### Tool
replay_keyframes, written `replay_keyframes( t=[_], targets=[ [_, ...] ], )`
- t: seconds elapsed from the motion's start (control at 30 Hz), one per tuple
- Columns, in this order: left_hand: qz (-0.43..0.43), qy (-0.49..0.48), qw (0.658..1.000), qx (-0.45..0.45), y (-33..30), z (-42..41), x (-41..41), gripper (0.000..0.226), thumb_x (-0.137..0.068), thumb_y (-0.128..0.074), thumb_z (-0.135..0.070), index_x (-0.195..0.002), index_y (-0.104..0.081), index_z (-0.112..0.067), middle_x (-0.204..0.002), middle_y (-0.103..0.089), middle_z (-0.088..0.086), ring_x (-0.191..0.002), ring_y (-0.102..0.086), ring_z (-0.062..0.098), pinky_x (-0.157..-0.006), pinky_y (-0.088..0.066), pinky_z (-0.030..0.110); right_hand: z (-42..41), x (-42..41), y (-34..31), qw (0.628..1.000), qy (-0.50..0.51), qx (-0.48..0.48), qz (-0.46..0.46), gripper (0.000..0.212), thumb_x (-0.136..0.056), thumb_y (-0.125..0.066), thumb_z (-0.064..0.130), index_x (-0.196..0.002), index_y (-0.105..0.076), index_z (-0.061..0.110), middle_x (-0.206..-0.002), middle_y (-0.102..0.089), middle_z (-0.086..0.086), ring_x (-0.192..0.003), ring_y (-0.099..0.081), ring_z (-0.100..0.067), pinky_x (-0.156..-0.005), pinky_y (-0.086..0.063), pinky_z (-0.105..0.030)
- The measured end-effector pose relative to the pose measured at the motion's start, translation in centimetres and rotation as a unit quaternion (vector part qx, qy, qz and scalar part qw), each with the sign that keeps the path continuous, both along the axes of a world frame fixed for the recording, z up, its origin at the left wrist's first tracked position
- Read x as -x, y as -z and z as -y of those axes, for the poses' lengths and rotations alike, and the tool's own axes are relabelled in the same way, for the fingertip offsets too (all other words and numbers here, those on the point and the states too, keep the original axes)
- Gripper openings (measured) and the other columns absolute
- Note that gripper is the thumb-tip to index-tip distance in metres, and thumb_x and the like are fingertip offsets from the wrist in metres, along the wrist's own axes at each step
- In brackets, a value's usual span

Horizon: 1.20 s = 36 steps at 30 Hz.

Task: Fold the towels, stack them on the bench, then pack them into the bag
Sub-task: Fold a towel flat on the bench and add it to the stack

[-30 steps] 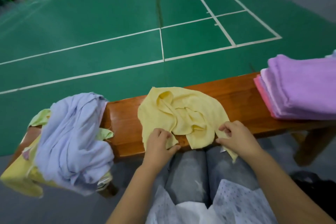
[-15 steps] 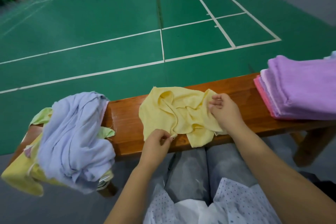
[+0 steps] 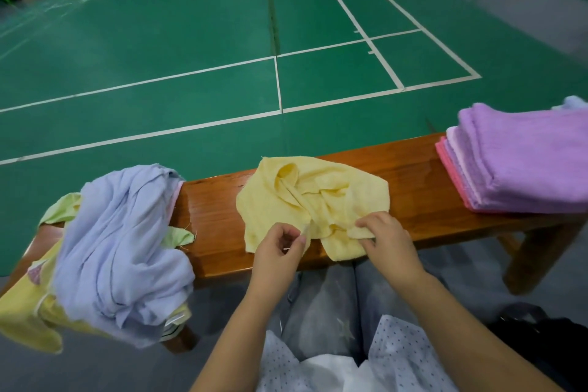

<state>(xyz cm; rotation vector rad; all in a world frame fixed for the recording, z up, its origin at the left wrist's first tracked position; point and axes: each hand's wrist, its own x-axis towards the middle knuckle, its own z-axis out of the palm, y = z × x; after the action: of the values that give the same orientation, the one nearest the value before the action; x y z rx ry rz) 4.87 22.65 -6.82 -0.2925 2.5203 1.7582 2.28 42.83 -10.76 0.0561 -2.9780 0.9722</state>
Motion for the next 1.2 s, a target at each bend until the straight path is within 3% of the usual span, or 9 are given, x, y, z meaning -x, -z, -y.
replay_keyframes(
  t=[0.13,0.27,0.43,0.7,0.87,1.03,1.2],
  targets=[
    [0.010,-0.018,0.998,-0.066,-0.8,-0.2,0.1,0.005,-0.090,-0.064,-0.017,-0.091,-0.059,-0.016,-0.084,-0.061,0.003,-0.075,-0.056,0.014,-0.067,-0.050,0.026,0.3,-0.1,-2.0,0.993,0.066,0.091,-0.036,0.012,-0.093,-0.056,0.021,-0.097,-0.064,0.013,-0.090,-0.055,0.004,-0.089,-0.056,-0.020,-0.080,-0.046,-0.038],
    [0.024,-0.022,0.989,-0.146,-2.0,-1.5,0.3,0.009,-0.090,-0.064,-0.011,-0.098,-0.061,-0.010,-0.083,-0.061,0.000,-0.072,-0.057,0.009,-0.062,-0.050,0.017,1.5,-0.7,-4.4,0.973,0.096,0.200,-0.062,0.017,-0.091,-0.061,0.024,-0.094,-0.069,0.009,-0.091,-0.056,0.001,-0.085,-0.056,-0.018,-0.075,-0.048,-0.034],
    [-0.003,0.008,0.992,-0.122,-2.7,-3.3,0.3,0.005,-0.089,-0.066,-0.018,-0.093,-0.064,-0.015,-0.079,-0.063,-0.004,-0.070,-0.056,0.005,-0.064,-0.048,0.018,2.9,-1.4,-6.1,0.966,0.058,0.251,-0.024,0.007,-0.088,-0.065,0.025,-0.093,-0.068,0.021,-0.078,-0.062,0.012,-0.075,-0.058,-0.004,-0.065,-0.047,-0.017],
    [-0.031,0.010,0.997,-0.076,-2.9,-3.6,0.3,0.003,-0.090,-0.065,-0.020,-0.090,-0.065,-0.017,-0.079,-0.065,-0.003,-0.072,-0.058,0.005,-0.066,-0.049,0.020,3.1,-1.8,-6.5,0.975,0.027,0.220,0.000,0.020,-0.094,-0.056,0.029,-0.108,-0.067,0.021,-0.074,-0.060,0.016,-0.069,-0.058,0.000,-0.058,-0.042,-0.012],
    [-0.033,0.004,0.998,-0.054,-2.7,-3.9,0.3,0.001,-0.089,-0.065,-0.018,-0.089,-0.065,-0.018,-0.085,-0.068,0.002,-0.081,-0.064,0.016,-0.072,-0.055,0.027,3.0,-1.8,-6.5,0.973,0.019,0.231,-0.003,0.010,-0.092,-0.060,0.026,-0.092,-0.069,0.025,-0.073,-0.064,0.014,-0.070,-0.060,0.003,-0.058,-0.045,-0.009],
    [-0.033,-0.005,0.999,-0.031,-2.6,-4.2,0.4,0.003,-0.089,-0.066,-0.017,-0.086,-0.065,-0.019,-0.084,-0.069,0.000,-0.082,-0.066,0.015,-0.077,-0.057,0.034,2.8,-1.6,-6.3,0.977,0.001,0.212,-0.011,0.019,-0.093,-0.058,0.023,-0.077,-0.066,0.027,-0.066,-0.062,0.009,-0.065,-0.058,-0.005,-0.055,-0.039,-0.011],
    [-0.021,-0.005,0.999,-0.035,-2.3,-4.3,0.7,0.016,-0.090,-0.063,-0.010,-0.087,-0.069,-0.025,-0.087,-0.072,-0.005,-0.087,-0.068,0.009,-0.083,-0.057,0.033,2.7,-1.2,-6.2,0.981,-0.036,0.192,0.003,0.012,-0.092,-0.057,0.025,-0.083,-0.065,0.026,-0.074,-0.063,0.011,-0.073,-0.059,-0.003,-0.062,-0.041,-0.014]
  ],
)
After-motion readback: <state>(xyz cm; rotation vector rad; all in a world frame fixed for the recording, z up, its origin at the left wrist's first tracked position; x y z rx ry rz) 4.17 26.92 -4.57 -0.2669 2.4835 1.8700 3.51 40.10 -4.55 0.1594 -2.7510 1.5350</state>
